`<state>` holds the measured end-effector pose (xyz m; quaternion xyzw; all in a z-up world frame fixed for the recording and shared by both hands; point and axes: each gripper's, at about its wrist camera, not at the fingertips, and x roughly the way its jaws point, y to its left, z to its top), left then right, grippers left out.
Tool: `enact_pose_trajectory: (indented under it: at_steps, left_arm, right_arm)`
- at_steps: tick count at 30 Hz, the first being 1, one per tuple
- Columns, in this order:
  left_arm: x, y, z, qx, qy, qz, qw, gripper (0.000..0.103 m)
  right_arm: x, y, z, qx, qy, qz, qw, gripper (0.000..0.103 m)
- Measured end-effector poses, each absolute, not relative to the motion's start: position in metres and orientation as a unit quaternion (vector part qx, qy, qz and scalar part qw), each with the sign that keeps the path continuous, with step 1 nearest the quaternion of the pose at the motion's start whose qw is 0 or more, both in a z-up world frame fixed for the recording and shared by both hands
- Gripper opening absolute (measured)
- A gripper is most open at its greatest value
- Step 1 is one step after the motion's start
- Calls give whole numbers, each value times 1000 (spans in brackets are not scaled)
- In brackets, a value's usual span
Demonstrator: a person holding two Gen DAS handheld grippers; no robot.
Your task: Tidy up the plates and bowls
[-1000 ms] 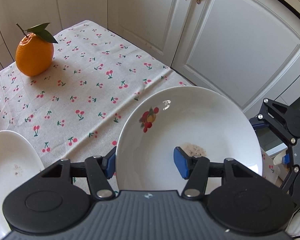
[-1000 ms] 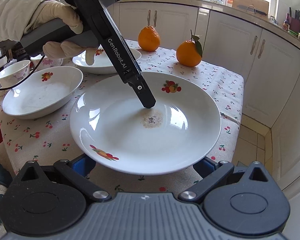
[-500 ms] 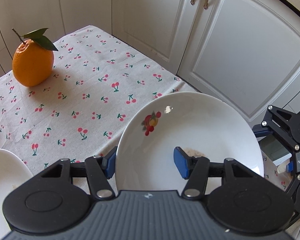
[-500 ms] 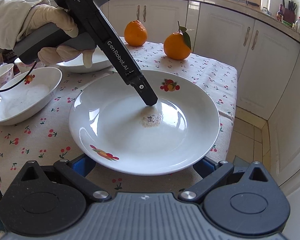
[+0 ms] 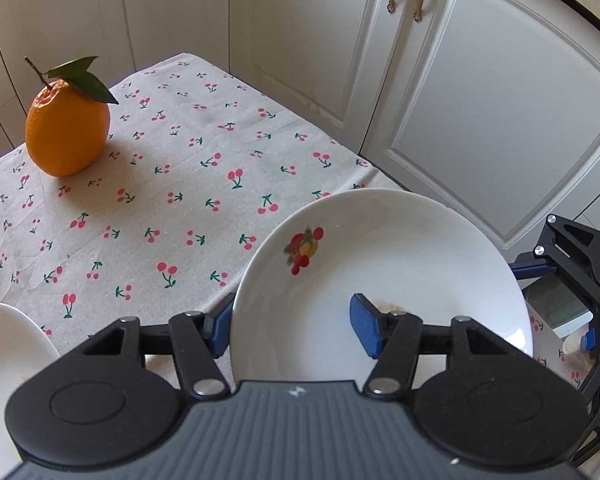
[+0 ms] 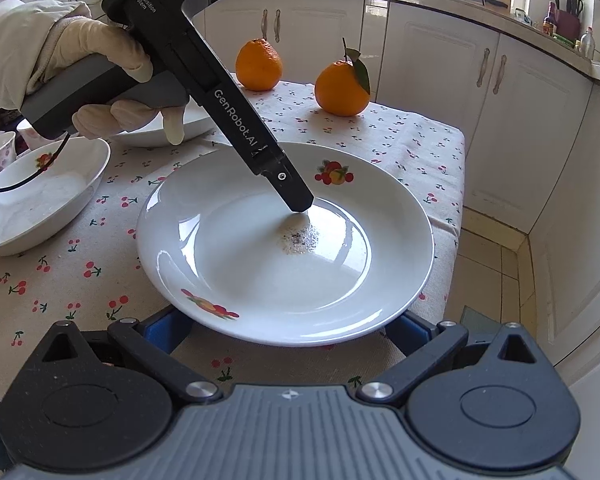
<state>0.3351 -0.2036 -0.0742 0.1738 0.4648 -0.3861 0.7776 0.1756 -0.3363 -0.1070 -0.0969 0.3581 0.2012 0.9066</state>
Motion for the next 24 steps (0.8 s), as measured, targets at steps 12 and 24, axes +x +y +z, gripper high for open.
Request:
enact_pose_trajectory:
  at_steps: [12, 24]
  left_arm:
    - [300, -174, -25, 169, 417, -349, 822, 77]
    - [205, -115, 16, 151, 348, -288, 879, 92]
  right_arm:
    - [138, -334, -77, -97, 342, 139, 924, 103]
    - [102, -294, -48, -79, 302, 143, 939, 103]
